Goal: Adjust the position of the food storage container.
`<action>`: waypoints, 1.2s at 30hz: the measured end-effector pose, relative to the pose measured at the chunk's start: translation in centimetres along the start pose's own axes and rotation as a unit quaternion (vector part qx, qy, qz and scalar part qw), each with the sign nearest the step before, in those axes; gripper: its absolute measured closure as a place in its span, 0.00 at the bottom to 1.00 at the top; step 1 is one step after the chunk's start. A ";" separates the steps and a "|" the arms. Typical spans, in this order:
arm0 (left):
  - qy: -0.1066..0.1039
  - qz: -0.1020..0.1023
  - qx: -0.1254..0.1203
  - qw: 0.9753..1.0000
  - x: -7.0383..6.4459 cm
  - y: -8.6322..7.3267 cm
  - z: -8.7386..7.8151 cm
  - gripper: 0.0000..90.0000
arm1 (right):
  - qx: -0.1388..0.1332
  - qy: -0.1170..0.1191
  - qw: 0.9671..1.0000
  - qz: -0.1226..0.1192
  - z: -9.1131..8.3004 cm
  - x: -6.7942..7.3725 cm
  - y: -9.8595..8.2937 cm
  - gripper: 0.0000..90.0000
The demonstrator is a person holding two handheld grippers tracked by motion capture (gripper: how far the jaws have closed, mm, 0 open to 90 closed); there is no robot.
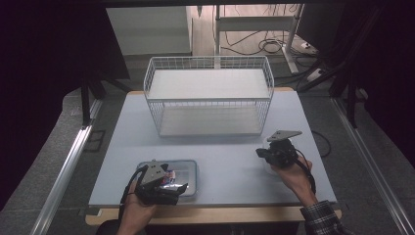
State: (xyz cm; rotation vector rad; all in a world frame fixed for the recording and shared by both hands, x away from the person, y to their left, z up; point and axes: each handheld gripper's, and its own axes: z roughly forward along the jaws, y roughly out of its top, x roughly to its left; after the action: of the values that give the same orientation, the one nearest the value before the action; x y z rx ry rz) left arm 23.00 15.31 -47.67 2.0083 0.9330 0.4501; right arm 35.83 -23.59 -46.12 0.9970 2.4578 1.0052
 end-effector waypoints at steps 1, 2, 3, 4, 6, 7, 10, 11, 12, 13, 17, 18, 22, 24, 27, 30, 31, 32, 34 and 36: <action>-0.001 0.000 0.000 1.000 0.0 0.0 0.0 0.10 | 0.003 0.000 1.000 0.004 0.1 -0.1 -0.1 0.99; -0.001 0.000 0.000 1.000 0.0 0.0 0.0 0.10 | 0.004 0.001 1.000 0.003 0.2 -0.2 -0.2 0.99; -0.003 -0.001 0.001 1.000 0.0 0.0 0.1 0.10 | 0.009 -0.004 1.000 0.002 0.4 -0.3 -0.3 0.99; -0.003 0.000 0.002 1.000 0.0 0.0 0.1 0.10 | 0.011 -0.010 1.000 0.000 0.5 -0.4 -0.3 0.99; -0.002 0.001 0.003 1.000 0.0 0.0 0.1 0.10 | 0.010 -0.001 1.000 0.013 0.5 -0.7 -0.5 0.99; -0.002 0.001 0.003 1.000 0.0 0.0 0.1 0.10 | 0.007 0.000 1.000 0.013 0.5 -0.9 -0.5 0.99; 0.000 -0.001 0.001 1.000 0.1 -0.1 0.0 0.10 | 0.006 -0.006 1.000 0.015 0.5 -1.0 -0.6 0.99; 0.001 -0.002 0.000 1.000 0.2 -0.1 -0.1 0.10 | 0.006 -0.010 1.000 0.021 0.3 -1.2 -0.7 0.99; 0.002 -0.002 -0.001 1.000 0.2 -0.1 -0.2 0.10 | 0.006 -0.016 1.000 0.022 0.2 -1.3 -0.8 0.99; 0.002 -0.006 -0.005 1.000 0.4 -0.1 -0.3 0.10 | 0.005 -0.021 0.999 0.024 0.1 -1.4 -0.9 0.99; -0.005 -0.017 -0.018 1.000 0.9 -0.2 -0.5 0.10 | 0.004 -0.033 0.999 0.037 -0.4 -2.4 -1.4 0.99; -0.005 -0.017 -0.018 1.000 0.9 -0.2 -0.5 0.10 | 0.003 -0.037 0.999 0.040 -0.5 -2.6 -1.5 0.99; -0.004 -0.021 -0.019 1.000 1.2 -0.3 -0.5 0.09 | 0.000 -0.047 0.997 0.055 -0.9 -3.6 -2.0 0.99; -0.003 -0.022 -0.018 1.000 1.2 -0.2 -0.5 0.09 | 0.000 -0.052 0.997 0.057 -1.0 -3.8 -2.1 0.99; 0.013 -0.019 -0.011 1.000 1.4 -0.2 -0.7 0.09 | -0.003 -0.063 0.995 0.073 -1.4 -4.7 -2.5 0.99; 0.020 -0.018 -0.008 1.000 1.6 -0.2 -0.9 0.09 | -0.004 -0.071 0.994 0.082 -1.7 -5.2 -2.8 0.99; 0.022 -0.017 -0.015 1.000 1.9 -0.3 -1.2 0.11 | -0.005 -0.073 0.994 0.082 -1.7 -5.2 -2.8 0.99; 0.022 -0.017 -0.015 1.000 1.9 -0.3 -1.2 0.11 | -0.005 -0.073 0.994 0.082 -1.7 -5.2 -2.8 0.99; 0.019 -0.007 -0.023 1.000 2.5 -0.5 -1.9 0.12 | -0.010 -0.075 0.994 0.077 -1.9 -4.8 -2.8 0.99; 0.029 -0.005 -0.025 0.999 3.1 -0.8 -2.5 0.14 | -0.018 -0.071 0.995 0.071 -2.1 -4.3 -2.8 0.99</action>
State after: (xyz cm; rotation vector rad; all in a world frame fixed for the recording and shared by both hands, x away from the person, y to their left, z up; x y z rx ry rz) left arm 23.12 19.32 -46.94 1.9532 0.9574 0.5232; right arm 36.46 -29.06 -46.53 1.2027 2.2733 0.9829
